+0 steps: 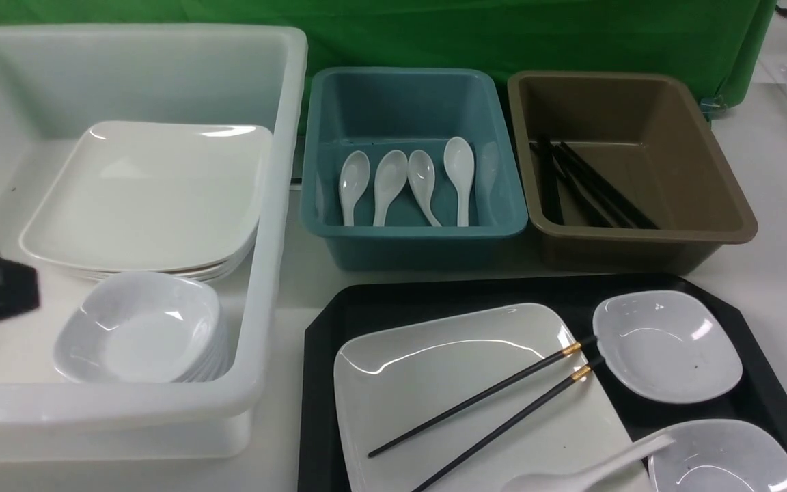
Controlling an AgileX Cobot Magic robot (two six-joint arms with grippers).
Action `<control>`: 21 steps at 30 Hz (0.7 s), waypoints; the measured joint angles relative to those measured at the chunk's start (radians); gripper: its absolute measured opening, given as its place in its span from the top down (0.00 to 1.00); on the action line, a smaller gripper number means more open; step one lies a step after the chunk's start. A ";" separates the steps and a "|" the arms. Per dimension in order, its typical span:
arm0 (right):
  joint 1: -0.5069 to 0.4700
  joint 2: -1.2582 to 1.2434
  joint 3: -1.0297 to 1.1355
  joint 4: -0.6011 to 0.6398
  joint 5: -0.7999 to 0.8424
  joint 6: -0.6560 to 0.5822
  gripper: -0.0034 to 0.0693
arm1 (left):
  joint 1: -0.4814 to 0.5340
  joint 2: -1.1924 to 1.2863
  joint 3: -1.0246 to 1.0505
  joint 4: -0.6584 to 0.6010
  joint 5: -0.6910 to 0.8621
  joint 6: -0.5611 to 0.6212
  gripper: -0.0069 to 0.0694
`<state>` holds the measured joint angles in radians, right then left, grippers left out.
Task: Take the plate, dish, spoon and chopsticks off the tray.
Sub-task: Use the right arm to grab a pair of chopsticks from the plate
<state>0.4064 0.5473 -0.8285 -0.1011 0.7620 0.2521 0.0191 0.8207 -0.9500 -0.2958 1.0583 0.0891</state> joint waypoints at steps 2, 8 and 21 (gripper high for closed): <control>0.076 0.142 -0.081 -0.004 0.135 -0.033 0.92 | 0.000 0.059 0.010 -0.038 0.021 0.067 0.89; 0.239 0.523 -0.169 -0.006 0.186 -0.050 0.83 | 0.000 0.087 0.054 -0.091 0.049 0.145 0.90; 0.057 1.054 -0.279 0.403 0.078 -0.166 0.62 | 0.000 -0.029 0.079 -0.060 0.056 0.147 0.91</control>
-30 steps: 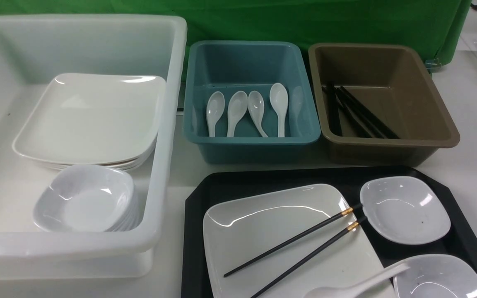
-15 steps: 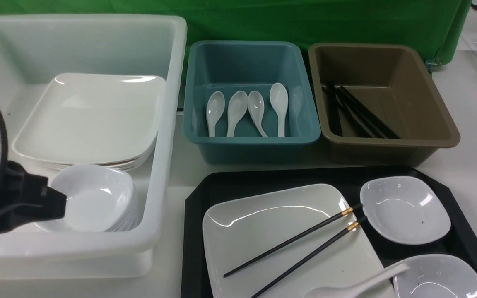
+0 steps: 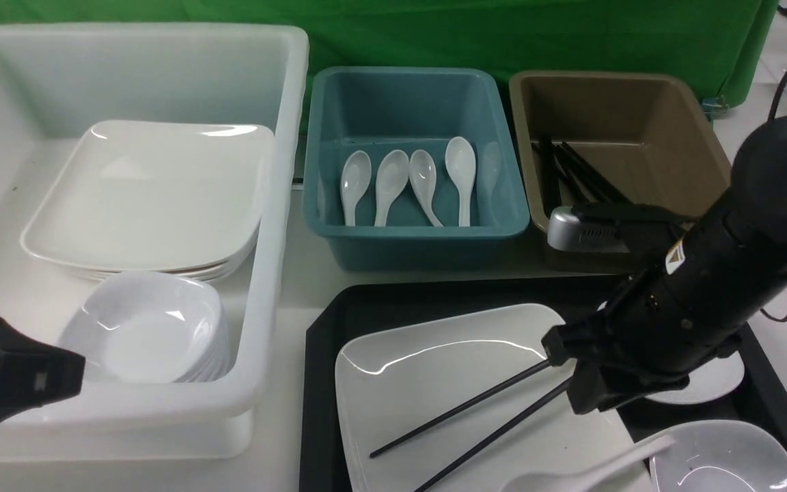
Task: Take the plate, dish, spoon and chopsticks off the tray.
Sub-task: Use the right arm to grab a pair of chopsticks from the plate
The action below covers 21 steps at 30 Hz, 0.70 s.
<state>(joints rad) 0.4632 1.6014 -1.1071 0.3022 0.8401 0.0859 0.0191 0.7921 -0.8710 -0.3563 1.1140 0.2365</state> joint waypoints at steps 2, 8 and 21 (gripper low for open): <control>-0.009 0.057 -0.006 0.023 -0.012 0.023 0.46 | 0.000 -0.005 0.000 0.000 0.000 0.000 0.91; -0.010 0.150 -0.006 0.038 -0.083 0.074 0.10 | 0.000 -0.005 0.000 0.000 -0.009 0.000 0.91; -0.010 0.231 -0.048 0.049 -0.241 0.147 0.13 | 0.000 -0.005 0.000 0.005 -0.030 0.000 0.91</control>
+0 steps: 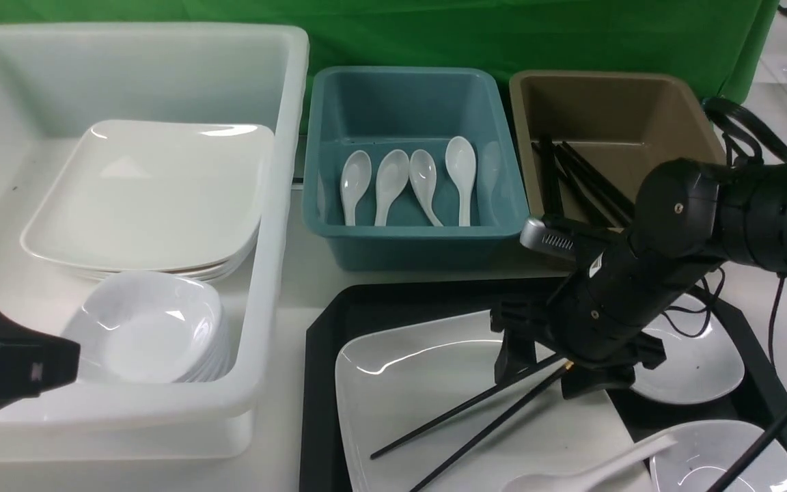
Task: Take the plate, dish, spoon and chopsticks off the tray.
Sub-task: Use the right arm to grab a pair of chopsticks from the plate
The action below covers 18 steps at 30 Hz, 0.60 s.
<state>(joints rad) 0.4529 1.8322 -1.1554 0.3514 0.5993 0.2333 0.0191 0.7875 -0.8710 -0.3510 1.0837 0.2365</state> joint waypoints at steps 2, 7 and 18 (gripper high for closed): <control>0.000 0.010 -0.007 0.001 -0.011 0.007 0.13 | 0.000 0.000 0.000 0.001 -0.002 0.000 0.91; 0.000 0.036 -0.008 0.002 -0.044 0.020 0.14 | 0.000 0.000 0.000 0.001 -0.002 0.000 0.91; 0.000 0.055 -0.015 0.001 -0.115 0.023 0.31 | 0.000 0.000 0.000 0.001 -0.003 0.002 0.91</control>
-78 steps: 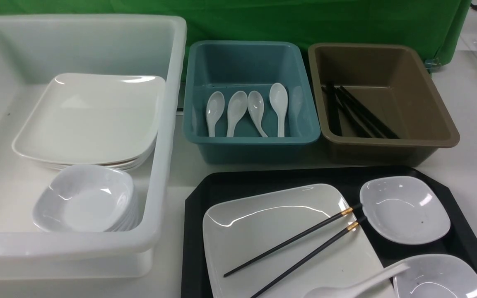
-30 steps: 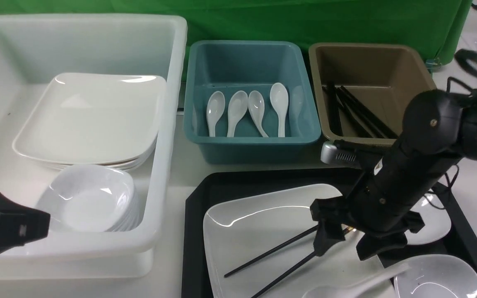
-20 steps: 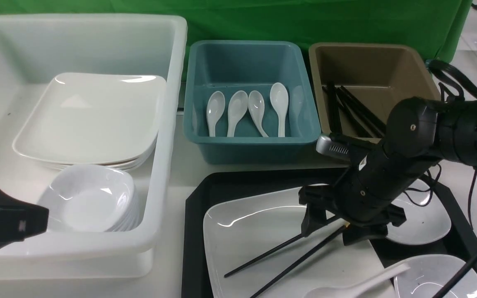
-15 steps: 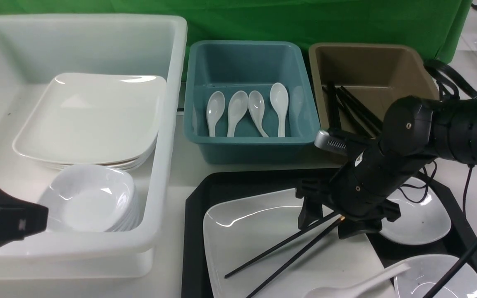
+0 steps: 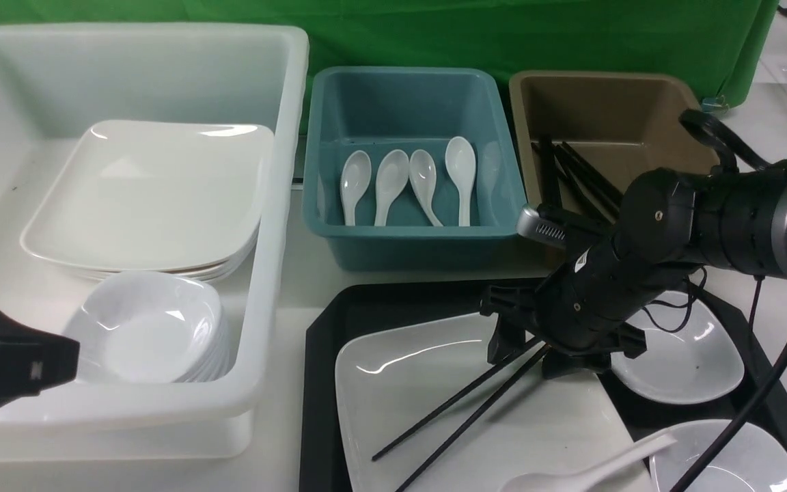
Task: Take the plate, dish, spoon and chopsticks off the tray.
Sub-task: Use the right arm to grab a pair of chopsticks from the plate, then use the right arm to put the chopsticks into the small storage box on the right
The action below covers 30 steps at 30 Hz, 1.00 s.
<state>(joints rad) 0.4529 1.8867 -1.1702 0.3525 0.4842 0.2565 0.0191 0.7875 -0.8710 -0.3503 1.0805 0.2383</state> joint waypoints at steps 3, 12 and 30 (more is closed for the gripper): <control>0.000 0.001 0.000 0.000 -0.001 0.000 0.45 | 0.000 0.000 0.000 0.000 0.000 0.001 0.91; 0.000 -0.003 0.000 -0.006 -0.010 -0.002 0.85 | 0.000 0.000 0.000 0.000 0.000 0.002 0.91; 0.061 -0.223 0.000 -0.017 -0.017 -0.040 0.85 | 0.000 0.000 0.000 0.000 -0.006 0.002 0.91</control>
<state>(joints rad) 0.5143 1.6642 -1.1702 0.3350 0.4671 0.2161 0.0191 0.7875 -0.8710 -0.3503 1.0745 0.2401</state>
